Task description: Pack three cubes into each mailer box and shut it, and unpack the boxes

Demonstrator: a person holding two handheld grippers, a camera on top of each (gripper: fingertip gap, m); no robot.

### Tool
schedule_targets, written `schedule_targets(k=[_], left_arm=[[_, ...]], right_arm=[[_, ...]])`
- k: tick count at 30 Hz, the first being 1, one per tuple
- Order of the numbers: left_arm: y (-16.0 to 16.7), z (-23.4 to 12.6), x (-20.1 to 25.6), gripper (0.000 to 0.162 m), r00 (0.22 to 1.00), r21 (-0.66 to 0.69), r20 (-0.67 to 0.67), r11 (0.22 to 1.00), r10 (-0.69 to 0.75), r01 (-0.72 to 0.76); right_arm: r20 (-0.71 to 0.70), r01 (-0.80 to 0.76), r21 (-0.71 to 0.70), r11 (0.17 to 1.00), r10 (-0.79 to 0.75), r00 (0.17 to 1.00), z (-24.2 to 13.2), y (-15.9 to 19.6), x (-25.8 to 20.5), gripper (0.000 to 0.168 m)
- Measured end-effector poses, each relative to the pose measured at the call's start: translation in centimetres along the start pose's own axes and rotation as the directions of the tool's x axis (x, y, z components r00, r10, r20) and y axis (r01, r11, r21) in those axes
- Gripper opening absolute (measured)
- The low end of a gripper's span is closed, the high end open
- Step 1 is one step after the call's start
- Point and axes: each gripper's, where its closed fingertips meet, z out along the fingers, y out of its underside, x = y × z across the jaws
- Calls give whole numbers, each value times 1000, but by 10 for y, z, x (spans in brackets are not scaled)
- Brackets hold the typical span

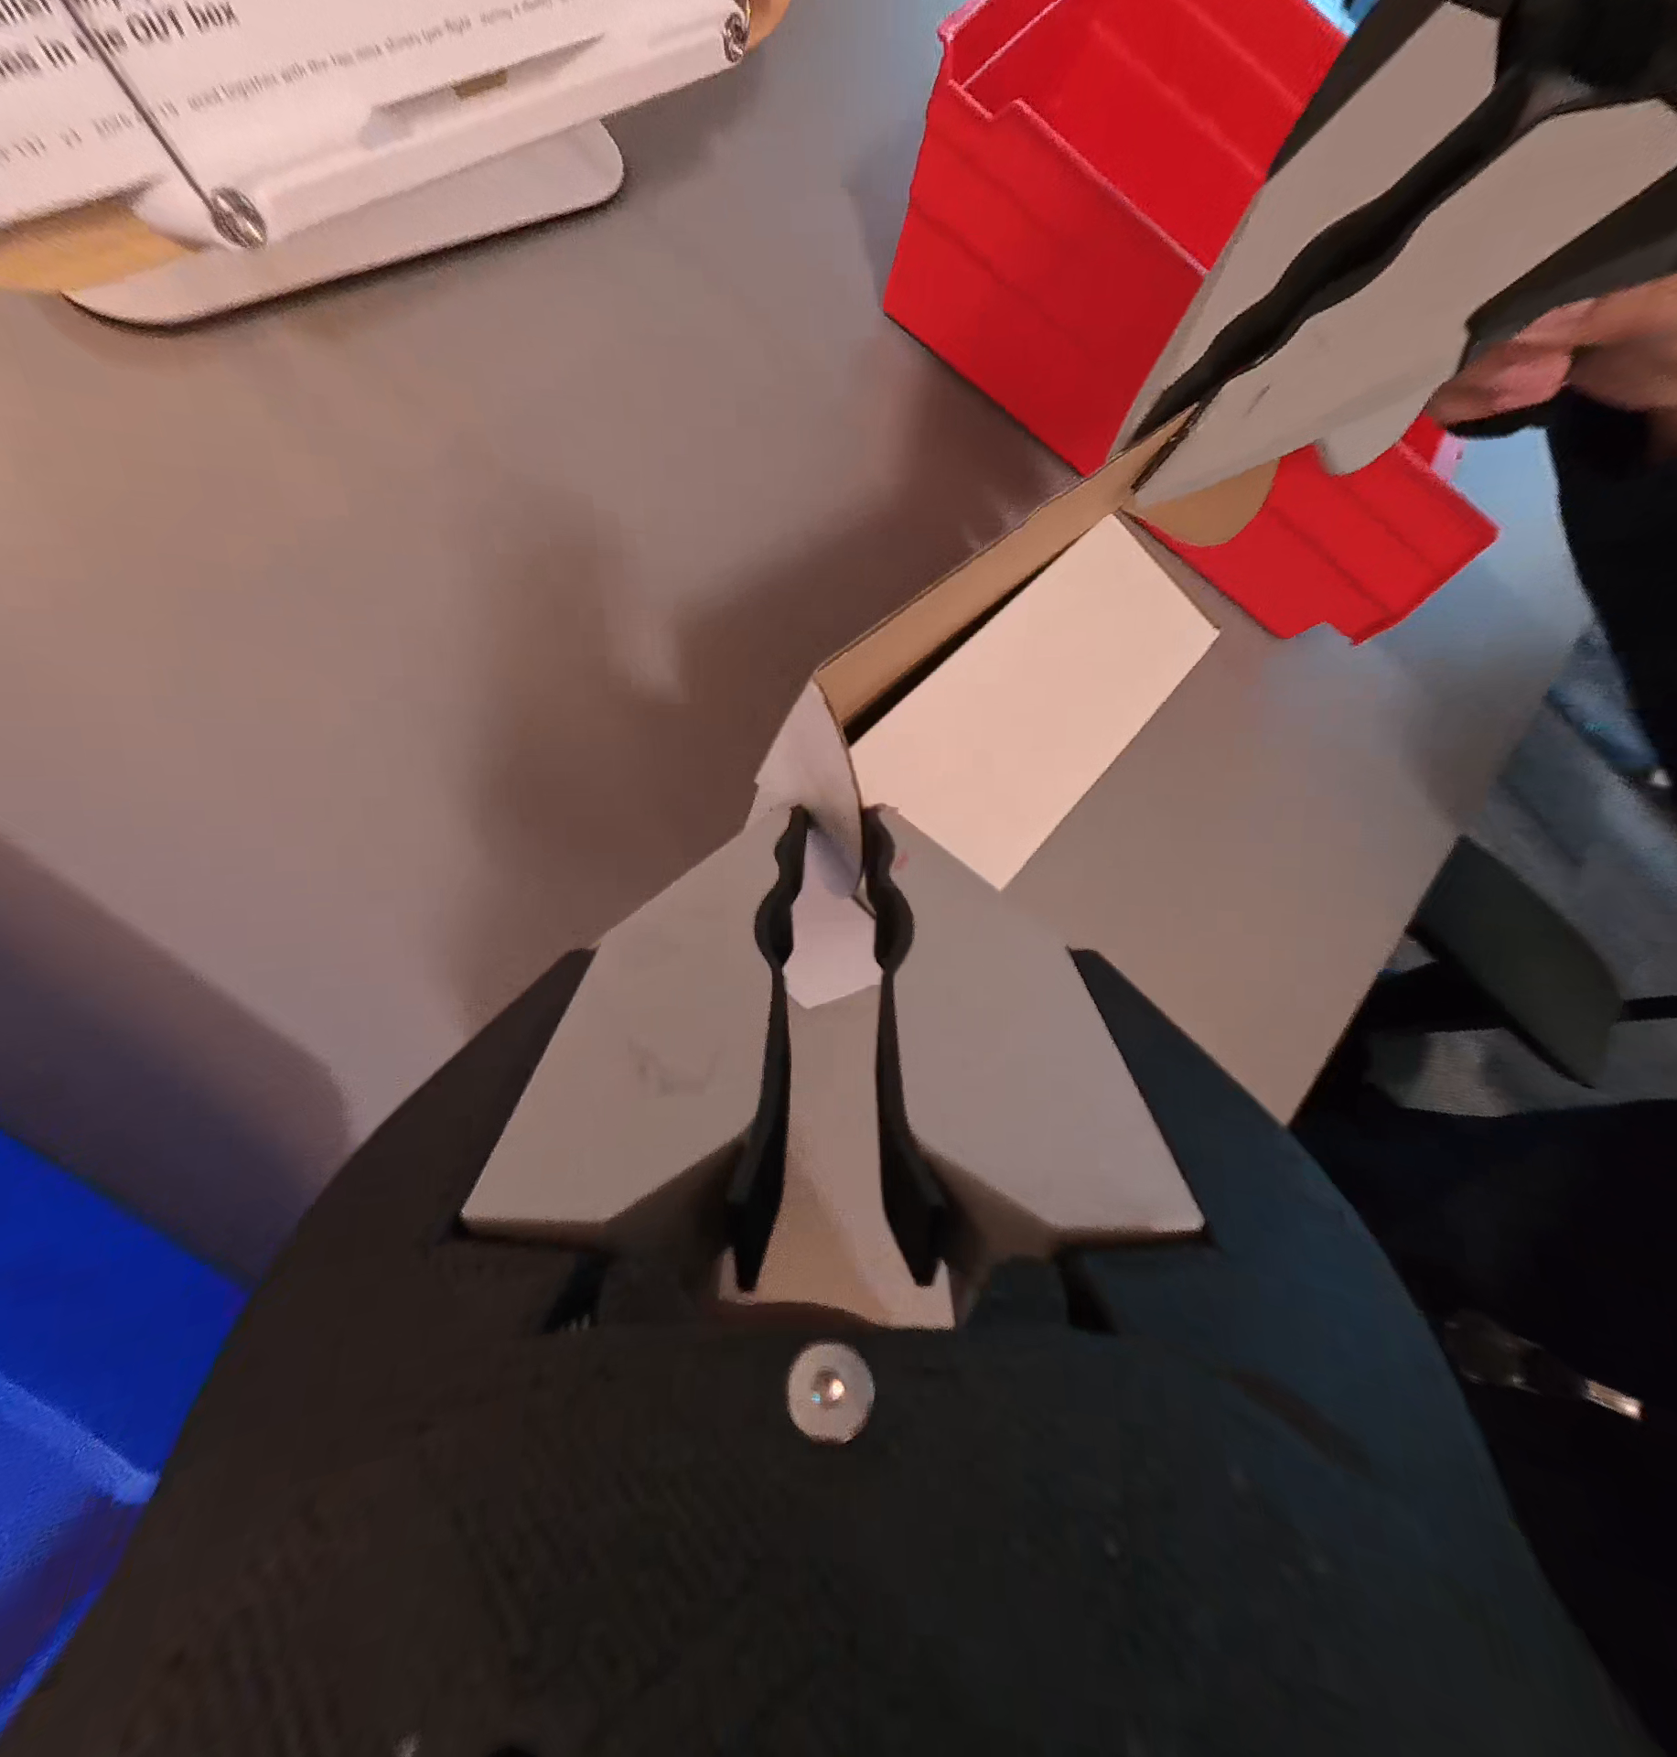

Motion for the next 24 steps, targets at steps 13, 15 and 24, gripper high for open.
schedule_targets(k=[13,15,24], left_arm=[[17,-3,15,14,997,-49,43,997,67,-65],[19,-3,16,14,995,-46,56,996,82,-79],[21,-3,15,12,922,-108,252,956,293,-274]], right_arm=[[-74,31,6,1000,-30,997,2,5,-10,7],[-85,43,1,999,-43,995,2,5,-11,7],[-101,59,-2,998,-59,993,2,6,-13,6]])
